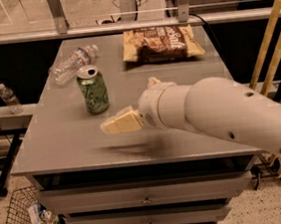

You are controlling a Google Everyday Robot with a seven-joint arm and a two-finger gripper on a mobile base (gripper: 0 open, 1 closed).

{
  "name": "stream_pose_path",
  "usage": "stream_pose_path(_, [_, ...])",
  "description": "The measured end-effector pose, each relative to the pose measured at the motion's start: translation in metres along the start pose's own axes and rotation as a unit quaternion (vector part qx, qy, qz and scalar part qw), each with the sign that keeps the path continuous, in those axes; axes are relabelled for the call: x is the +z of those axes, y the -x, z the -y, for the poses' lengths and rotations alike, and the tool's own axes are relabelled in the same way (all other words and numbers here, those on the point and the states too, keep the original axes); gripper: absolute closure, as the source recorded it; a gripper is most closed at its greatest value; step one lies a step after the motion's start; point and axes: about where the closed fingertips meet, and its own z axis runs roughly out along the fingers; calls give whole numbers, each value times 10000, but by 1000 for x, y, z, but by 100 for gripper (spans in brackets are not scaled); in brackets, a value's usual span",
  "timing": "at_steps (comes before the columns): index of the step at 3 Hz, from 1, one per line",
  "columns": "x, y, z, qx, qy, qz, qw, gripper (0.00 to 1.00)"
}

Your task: Move green can near brown chip bag

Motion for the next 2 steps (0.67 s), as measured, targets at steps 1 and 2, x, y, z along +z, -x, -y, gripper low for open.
stream_pose_path(1, [23,15,-14,-48,-74,261,9996,0])
stream_pose_path(2, [45,27,-30,14,-37,455,9990,0])
